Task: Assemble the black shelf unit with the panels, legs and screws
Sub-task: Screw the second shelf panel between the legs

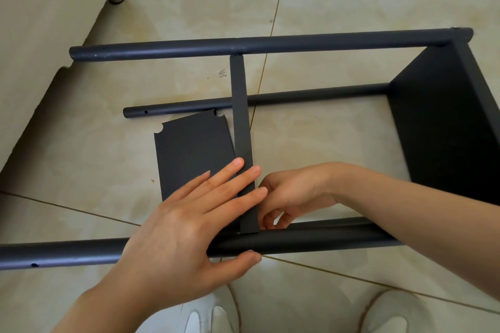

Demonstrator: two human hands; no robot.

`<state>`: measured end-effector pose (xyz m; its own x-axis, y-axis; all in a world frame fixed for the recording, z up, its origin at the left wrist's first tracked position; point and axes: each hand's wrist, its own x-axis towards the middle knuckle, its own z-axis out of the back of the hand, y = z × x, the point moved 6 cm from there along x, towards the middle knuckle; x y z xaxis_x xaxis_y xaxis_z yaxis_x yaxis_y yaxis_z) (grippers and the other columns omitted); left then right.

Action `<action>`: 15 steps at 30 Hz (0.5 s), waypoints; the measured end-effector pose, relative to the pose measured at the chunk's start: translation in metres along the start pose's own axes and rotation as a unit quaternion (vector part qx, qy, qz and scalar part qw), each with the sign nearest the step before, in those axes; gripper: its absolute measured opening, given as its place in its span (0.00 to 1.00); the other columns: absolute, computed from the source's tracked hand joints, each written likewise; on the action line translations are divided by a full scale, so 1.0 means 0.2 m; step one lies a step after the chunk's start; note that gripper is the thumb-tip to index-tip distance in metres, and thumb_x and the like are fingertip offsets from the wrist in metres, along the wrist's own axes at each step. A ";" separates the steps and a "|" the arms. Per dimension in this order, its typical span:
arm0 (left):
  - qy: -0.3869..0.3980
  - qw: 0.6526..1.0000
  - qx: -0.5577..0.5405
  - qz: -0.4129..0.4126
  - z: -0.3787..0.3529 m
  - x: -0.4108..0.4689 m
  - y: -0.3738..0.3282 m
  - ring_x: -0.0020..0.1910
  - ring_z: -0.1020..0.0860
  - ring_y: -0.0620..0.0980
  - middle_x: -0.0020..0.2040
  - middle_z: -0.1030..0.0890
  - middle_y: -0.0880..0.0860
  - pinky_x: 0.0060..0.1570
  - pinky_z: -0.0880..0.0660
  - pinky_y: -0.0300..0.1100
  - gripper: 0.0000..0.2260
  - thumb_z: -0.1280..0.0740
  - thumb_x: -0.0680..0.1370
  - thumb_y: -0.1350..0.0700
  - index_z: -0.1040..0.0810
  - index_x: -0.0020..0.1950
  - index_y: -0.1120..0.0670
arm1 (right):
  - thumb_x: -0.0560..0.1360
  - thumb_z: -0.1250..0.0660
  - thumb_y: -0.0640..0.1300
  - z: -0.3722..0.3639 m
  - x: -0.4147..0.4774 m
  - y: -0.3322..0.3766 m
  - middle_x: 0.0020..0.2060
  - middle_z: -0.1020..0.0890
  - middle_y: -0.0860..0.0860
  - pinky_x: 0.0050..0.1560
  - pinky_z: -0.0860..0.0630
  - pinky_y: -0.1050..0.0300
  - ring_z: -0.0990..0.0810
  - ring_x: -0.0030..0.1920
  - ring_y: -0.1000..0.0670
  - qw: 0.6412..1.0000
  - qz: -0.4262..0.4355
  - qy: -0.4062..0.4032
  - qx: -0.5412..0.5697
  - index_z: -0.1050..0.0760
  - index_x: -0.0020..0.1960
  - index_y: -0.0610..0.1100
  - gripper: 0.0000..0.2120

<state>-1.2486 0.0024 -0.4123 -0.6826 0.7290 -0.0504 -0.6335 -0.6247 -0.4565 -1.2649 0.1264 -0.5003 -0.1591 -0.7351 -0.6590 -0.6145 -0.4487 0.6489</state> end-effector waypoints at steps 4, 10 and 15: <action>0.005 1.000 0.003 0.002 0.00 0.00 0.00 0.79 0.42 0.45 0.79 0.37 0.43 0.73 0.39 0.50 0.30 0.34 0.76 0.37 0.29 0.75 0.47 | 0.78 0.37 0.35 0.00 -0.01 0.01 0.47 0.21 0.41 0.55 0.29 0.50 0.23 0.46 0.47 1.000 0.018 0.003 0.017 0.22 0.53 0.36 0.07; 0.009 1.000 0.007 0.000 0.00 0.00 0.00 0.79 0.42 0.45 0.79 0.37 0.43 0.73 0.40 0.51 0.30 0.35 0.76 0.37 0.30 0.76 0.47 | 0.78 0.37 0.38 0.01 0.00 0.00 0.41 0.20 0.45 0.53 0.28 0.52 0.23 0.42 0.50 1.000 0.004 -0.008 0.000 0.20 0.46 0.39 0.07; 0.009 1.000 0.006 0.002 0.00 0.00 0.00 0.79 0.42 0.45 0.79 0.37 0.43 0.73 0.40 0.50 0.30 0.35 0.76 0.36 0.30 0.75 0.47 | 0.79 0.37 0.35 0.01 -0.01 0.02 0.44 0.20 0.44 0.55 0.27 0.51 0.22 0.46 0.48 0.999 0.031 0.009 0.023 0.21 0.49 0.39 0.06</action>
<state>-1.2484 0.0024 -0.4133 -0.6780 0.7319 -0.0682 -0.6354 -0.6302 -0.4463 -1.2679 0.1278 -0.4971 -0.1835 -0.7702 -0.6109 -0.6388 -0.3789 0.6696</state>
